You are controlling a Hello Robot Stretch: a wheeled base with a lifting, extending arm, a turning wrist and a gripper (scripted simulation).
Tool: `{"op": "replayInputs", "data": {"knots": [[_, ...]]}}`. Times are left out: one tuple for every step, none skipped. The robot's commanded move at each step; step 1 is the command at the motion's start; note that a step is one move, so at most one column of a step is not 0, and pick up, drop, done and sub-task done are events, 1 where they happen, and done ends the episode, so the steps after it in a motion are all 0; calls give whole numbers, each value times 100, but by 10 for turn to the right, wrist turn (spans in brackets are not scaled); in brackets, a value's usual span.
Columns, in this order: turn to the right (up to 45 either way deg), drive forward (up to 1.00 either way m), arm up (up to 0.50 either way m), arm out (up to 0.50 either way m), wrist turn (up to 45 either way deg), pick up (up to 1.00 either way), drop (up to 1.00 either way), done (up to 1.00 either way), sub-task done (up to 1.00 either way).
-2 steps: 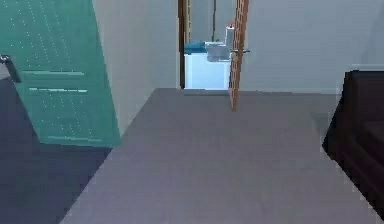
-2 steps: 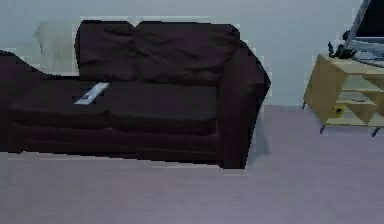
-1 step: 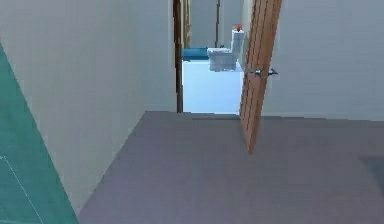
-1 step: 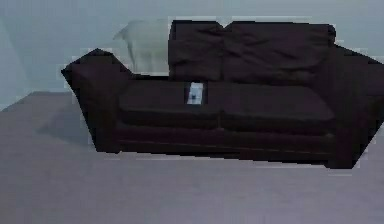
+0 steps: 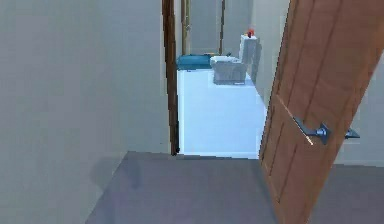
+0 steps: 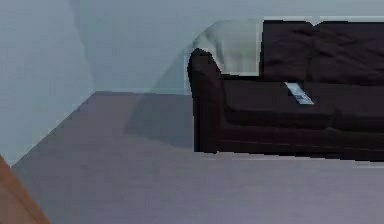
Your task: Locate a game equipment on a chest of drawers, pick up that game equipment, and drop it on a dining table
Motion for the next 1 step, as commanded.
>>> {"op": "replayInputs", "data": {"knots": [[0, 100, 0, 0, 0, 0, 0, 0, 0]]}}
